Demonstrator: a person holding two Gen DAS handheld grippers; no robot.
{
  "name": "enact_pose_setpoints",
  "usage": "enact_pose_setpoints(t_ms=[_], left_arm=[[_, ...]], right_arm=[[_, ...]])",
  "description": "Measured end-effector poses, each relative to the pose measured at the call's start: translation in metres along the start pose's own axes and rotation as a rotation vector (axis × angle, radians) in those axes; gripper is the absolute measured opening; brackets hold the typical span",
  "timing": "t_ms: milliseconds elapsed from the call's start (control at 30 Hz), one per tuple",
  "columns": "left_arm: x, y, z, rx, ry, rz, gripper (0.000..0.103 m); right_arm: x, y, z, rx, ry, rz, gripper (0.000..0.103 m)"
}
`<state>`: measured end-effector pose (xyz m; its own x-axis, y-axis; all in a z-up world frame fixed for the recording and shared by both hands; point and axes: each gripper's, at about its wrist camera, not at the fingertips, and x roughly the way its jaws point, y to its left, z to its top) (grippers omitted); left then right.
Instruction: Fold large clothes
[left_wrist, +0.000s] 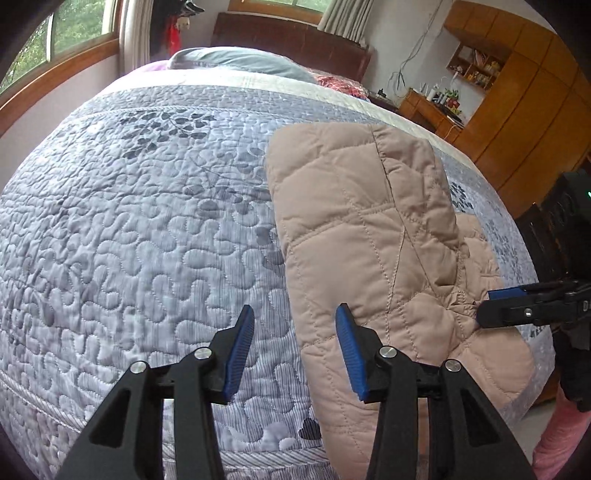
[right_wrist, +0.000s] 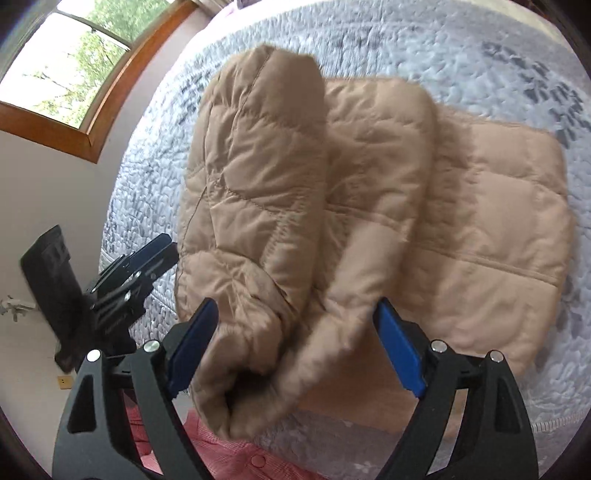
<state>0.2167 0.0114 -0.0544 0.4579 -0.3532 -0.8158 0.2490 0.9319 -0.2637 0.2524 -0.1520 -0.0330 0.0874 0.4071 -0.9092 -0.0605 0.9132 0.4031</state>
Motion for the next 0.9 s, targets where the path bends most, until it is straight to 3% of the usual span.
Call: enact_pose_setpoints(t_ms=[100, 267, 367, 467, 667, 900], left_arm=[[0.004, -0.003, -0.001, 0.009, -0.001, -0.005, 0.045], [0.004, -0.002, -0.001, 0.006, 0.004, -0.020, 0.045], [-0.001, -0.001, 0.001, -0.015, 0.003, -0.051, 0.045], [-0.013, -0.005, 0.003, -0.015, -0.023, -0.081, 0.045], [-0.026, -0.033, 0.008, 0.049, -0.052, -0.102, 0.046], [-0.013, -0.075, 0.007, 0.126, -0.029, -0.142, 0.046]], right_arm=[[0.016, 0.009, 0.007, -0.027, 0.018, -0.048, 0.078], [0.022, 0.025, 0.005, -0.145, -0.015, -0.144, 0.038], [0.009, 0.030, 0.001, -0.194, -0.058, -0.135, 0.024], [-0.018, 0.030, -0.006, -0.230, -0.130, -0.098, 0.021], [-0.073, 0.015, -0.022, -0.238, -0.246, -0.105, 0.020], [-0.100, -0.016, -0.046, -0.181, -0.300, -0.101, 0.020]])
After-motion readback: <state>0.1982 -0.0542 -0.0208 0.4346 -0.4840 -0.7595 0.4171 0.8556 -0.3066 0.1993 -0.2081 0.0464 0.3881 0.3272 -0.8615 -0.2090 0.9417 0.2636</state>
